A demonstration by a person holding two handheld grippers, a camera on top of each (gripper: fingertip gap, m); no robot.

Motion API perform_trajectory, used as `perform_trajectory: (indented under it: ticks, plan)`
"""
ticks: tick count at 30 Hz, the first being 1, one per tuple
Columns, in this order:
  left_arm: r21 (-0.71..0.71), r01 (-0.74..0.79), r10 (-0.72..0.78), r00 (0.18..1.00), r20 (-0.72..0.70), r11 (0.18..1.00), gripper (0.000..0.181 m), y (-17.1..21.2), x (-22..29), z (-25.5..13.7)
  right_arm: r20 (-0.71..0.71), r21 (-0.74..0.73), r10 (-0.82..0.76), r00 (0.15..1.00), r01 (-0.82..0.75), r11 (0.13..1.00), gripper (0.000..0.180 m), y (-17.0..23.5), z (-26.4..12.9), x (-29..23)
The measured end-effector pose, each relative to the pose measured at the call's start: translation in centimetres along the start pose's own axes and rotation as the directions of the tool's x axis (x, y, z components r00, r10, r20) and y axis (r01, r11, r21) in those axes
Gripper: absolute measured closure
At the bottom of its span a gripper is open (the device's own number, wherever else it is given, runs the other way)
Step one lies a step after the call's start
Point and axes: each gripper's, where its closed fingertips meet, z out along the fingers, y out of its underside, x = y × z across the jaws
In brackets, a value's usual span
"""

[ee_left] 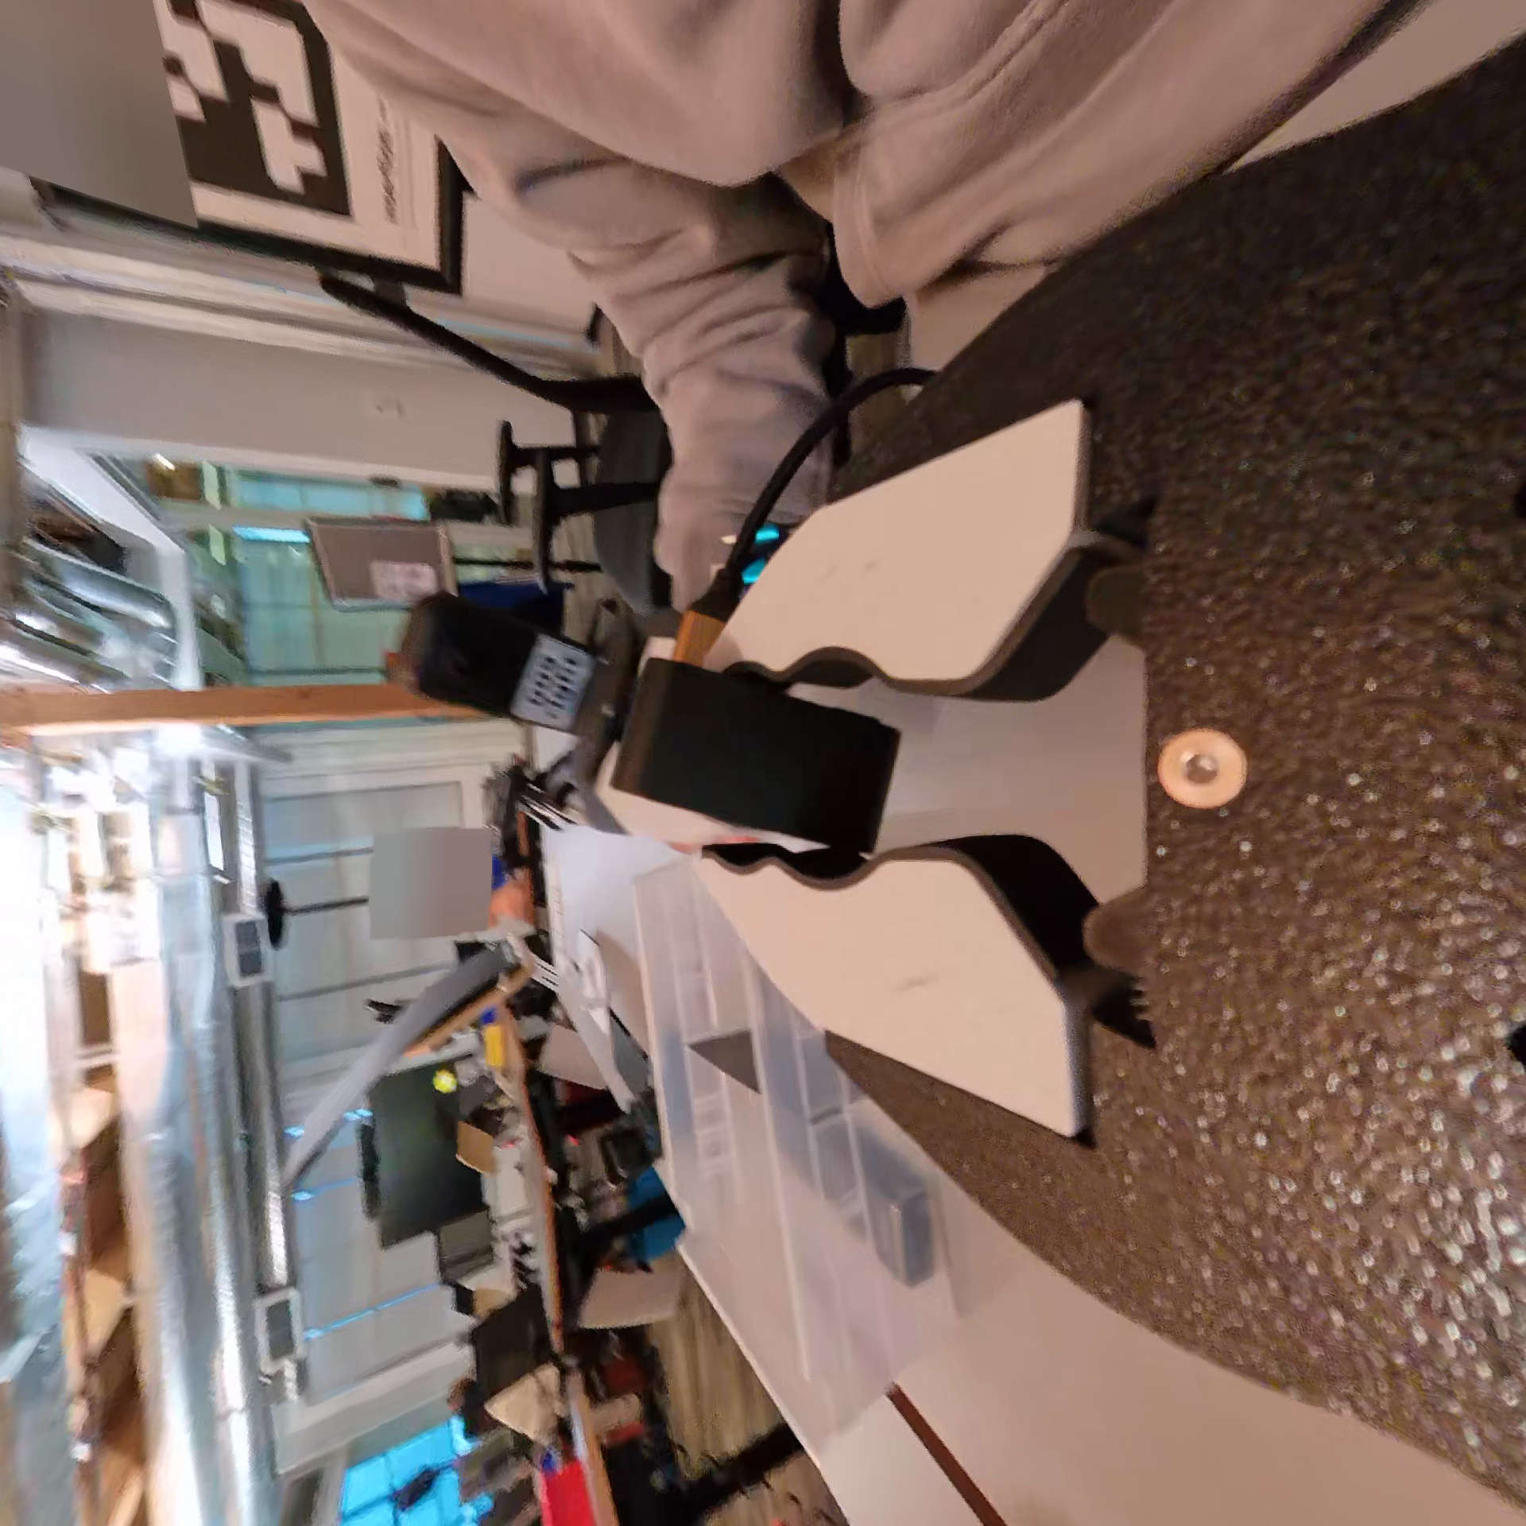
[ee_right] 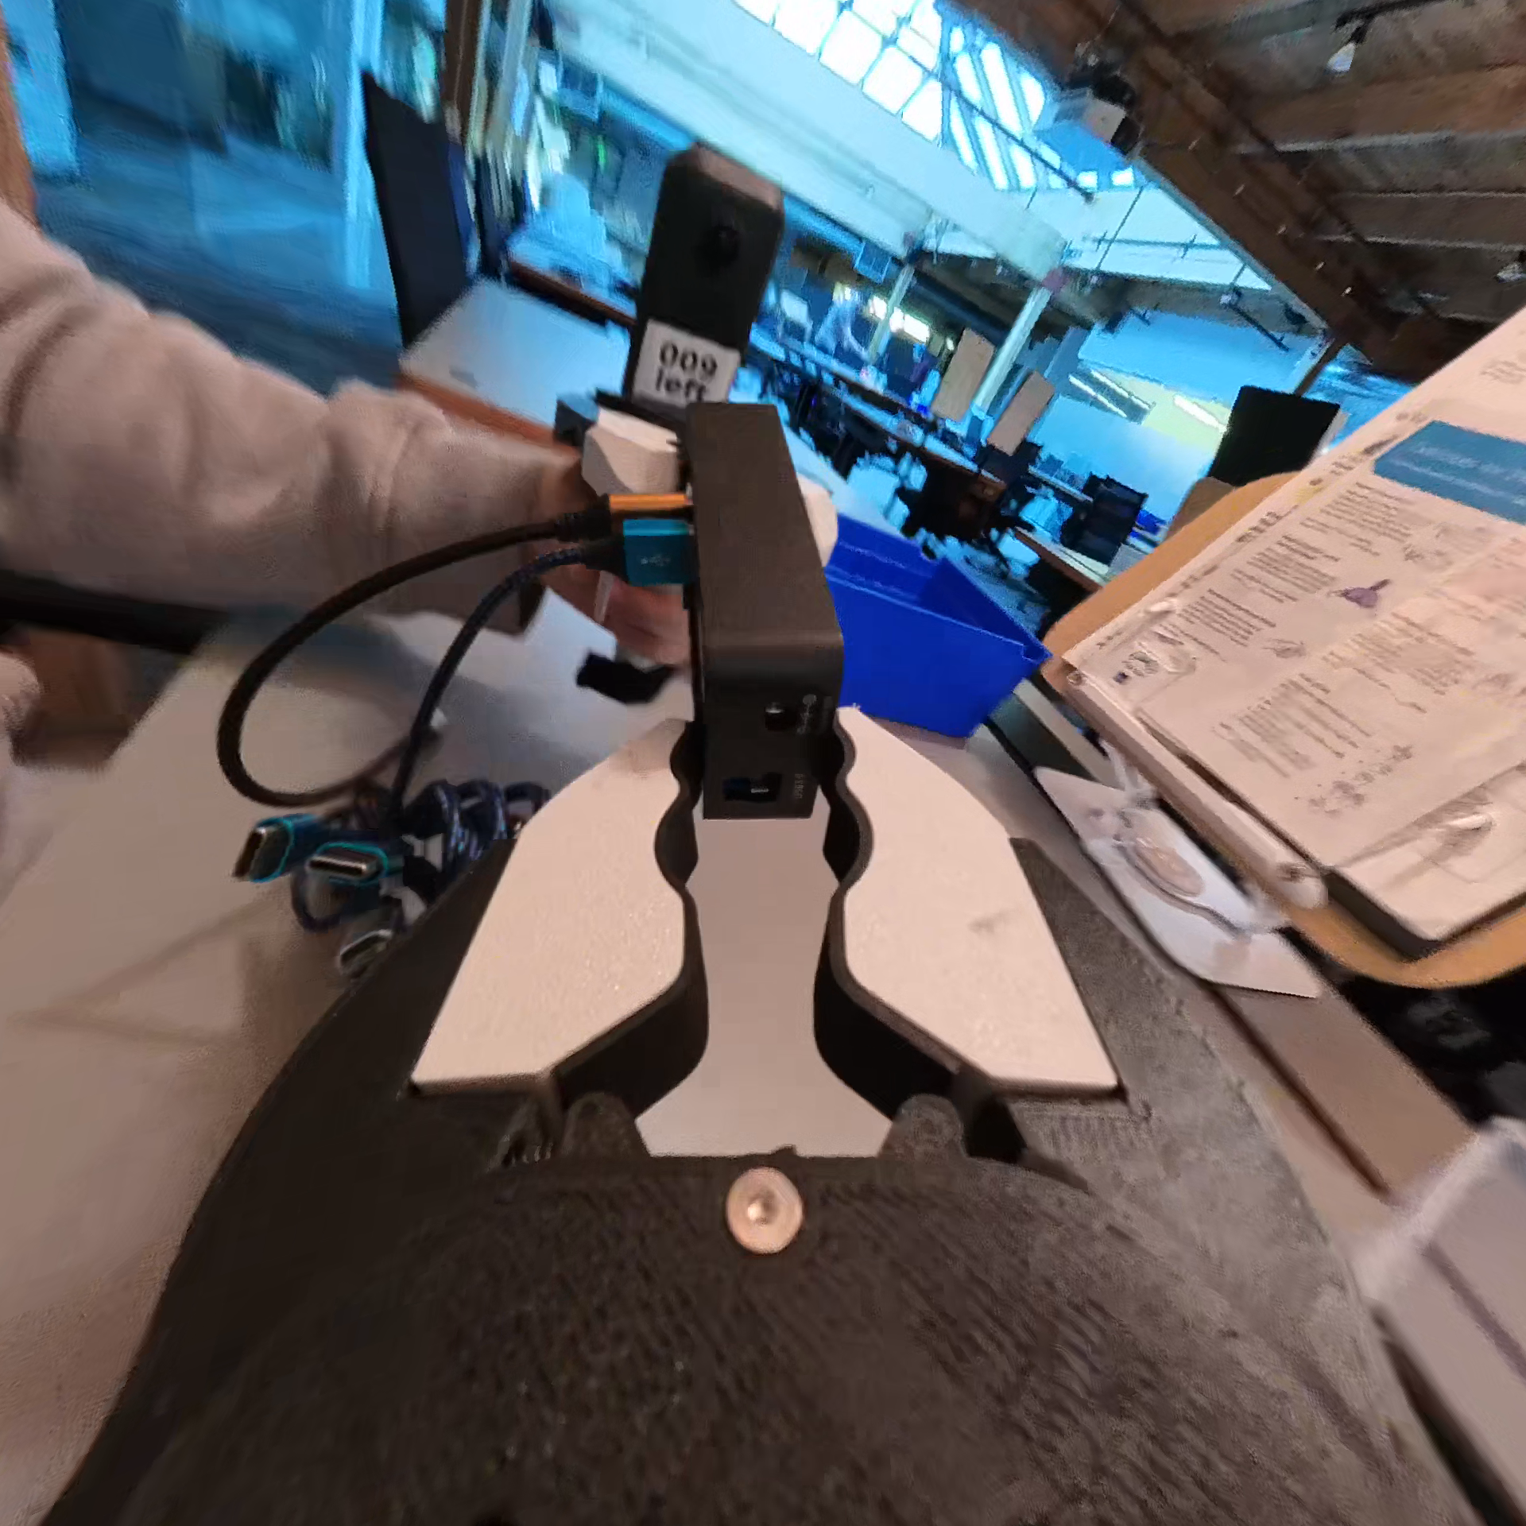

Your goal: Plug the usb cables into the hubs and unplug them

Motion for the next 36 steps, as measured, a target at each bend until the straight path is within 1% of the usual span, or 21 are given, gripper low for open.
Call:
perform_trajectory:
  ticks: [1,3,4,6,7,9,12,14,16,18,20,22,24,25,26,27,29,31,32,34,36]
  plan:
    - [-0.043,-0.002,0.003,0.999,0.033,0.999,0.146,0.5,-0.3,-0.3,-0.018,-0.065,-0.072,0.997,0.071,0.995,0.151,0.1,-0.4,0.4]
    - [-0.135,-0.023,0.031,0.998,0.061,0.991,0.133,1.3,-0.6,-0.9,-0.018,-0.208,-0.226,0.974,0.217,0.954,0.151,0.5,-1.2,0.8]
    - [-0.19,-0.038,0.051,0.996,0.066,0.981,0.129,1.7,-0.6,-1.3,-0.003,-0.28,-0.313,0.95,0.3,0.912,0.151,0.7,-1.6,0.9]
    - [-0.31,-0.065,0.089,0.994,0.065,0.949,0.117,2.2,-0.6,-1.8,0.052,-0.401,-0.48,0.875,0.459,0.793,0.151,1.2,-2.1,1.1]
    - [-0.377,-0.075,0.104,0.993,0.056,0.923,0.115,2.5,-0.6,-2.0,0.088,-0.441,-0.542,0.836,0.52,0.731,0.152,1.3,-2.2,1.0]
    - [-0.514,-0.092,0.118,0.993,0.017,0.853,0.112,3.2,-0.5,-2.2,0.148,-0.467,-0.628,0.764,0.614,0.637,0.152,1.1,-1.8,0.7]
    - [-0.715,-0.09,0.102,0.994,-0.026,0.693,0.11,5.1,-0.8,-2.5,0.183,-0.429,-0.717,0.673,0.711,0.558,0.152,0.0,-0.5,-0.4]
    - [-0.802,-0.09,0.073,0.996,-0.058,0.591,0.097,6.3,-0.9,-2.8,0.231,-0.444,-0.759,0.609,0.76,0.475,0.152,0.0,0.0,-0.8]
    - [-0.822,-0.073,0.025,0.997,-0.071,0.565,0.102,6.4,-0.8,-2.4,0.258,-0.464,-0.784,0.565,0.784,0.412,0.152,0.1,0.4,-1.0]
    - [-0.824,-0.073,-0.033,0.993,-0.11,0.562,0.106,6.5,-0.1,-1.8,0.259,-0.445,-0.799,0.543,0.801,0.4,0.152,-0.1,0.7,-1.2]
    - [-0.828,-0.097,-0.106,0.977,-0.185,0.553,0.111,7.0,1.1,-1.6,0.269,-0.451,-0.786,0.557,0.794,0.408,0.152,0.2,0.7,-1.2]
    - [-0.815,-0.111,-0.062,0.982,-0.177,0.569,0.116,7.4,0.5,-1.0,0.253,-0.478,-0.782,0.569,0.777,0.411,0.152,0.7,0.3,-0.4]
    - [-0.754,-0.186,0.079,0.981,-0.176,0.63,0.119,7.0,-0.6,-0.4,0.185,-0.466,-0.76,0.623,0.736,0.491,0.148,0.5,0.0,0.3]
    - [-0.728,-0.195,0.108,0.98,-0.165,0.657,0.119,6.6,-0.9,-0.1,0.148,-0.454,-0.732,0.665,0.703,0.547,0.145,0.4,-0.3,0.6]
    - [-0.706,-0.198,0.137,0.98,-0.143,0.68,0.119,6.3,-1.2,0.0,0.116,-0.442,-0.696,0.709,0.664,0.603,0.137,0.3,-0.6,0.9]
    - [-0.69,-0.21,0.172,0.977,-0.125,0.693,0.119,5.9,-1.7,-0.1,0.076,-0.428,-0.639,0.766,0.603,0.673,0.131,0.3,-1.0,1.3]
    - [-0.662,-0.227,0.221,0.971,-0.094,0.714,0.12,5.3,-2.3,-0.2,-0.003,-0.346,-0.452,0.892,0.424,0.837,0.12,0.0,-1.5,1.9]
    - [-0.626,-0.235,0.244,0.967,-0.073,0.744,0.12,4.8,-2.4,0.0,-0.021,-0.165,-0.181,0.983,0.175,0.971,0.109,-1.1,-1.2,1.6]
    - [-0.609,-0.247,0.262,0.963,-0.065,0.754,0.119,4.6,-2.5,0.2,-0.013,-0.072,-0.056,0.998,0.055,0.996,0.108,-1.8,-1.0,1.5]
    - [-0.58,-0.258,0.291,0.956,-0.037,0.773,0.119,4.5,-2.7,0.6,0.019,0.044,0.073,0.997,-0.074,0.996,0.108,-2.7,-0.4,1.3]
    - [-0.545,-0.265,0.302,0.953,-0.022,0.796,0.119,4.3,-2.8,1.1,0.029,0.013,0.11,0.993,-0.111,0.994,0.11,-1.8,0.6,1.0]
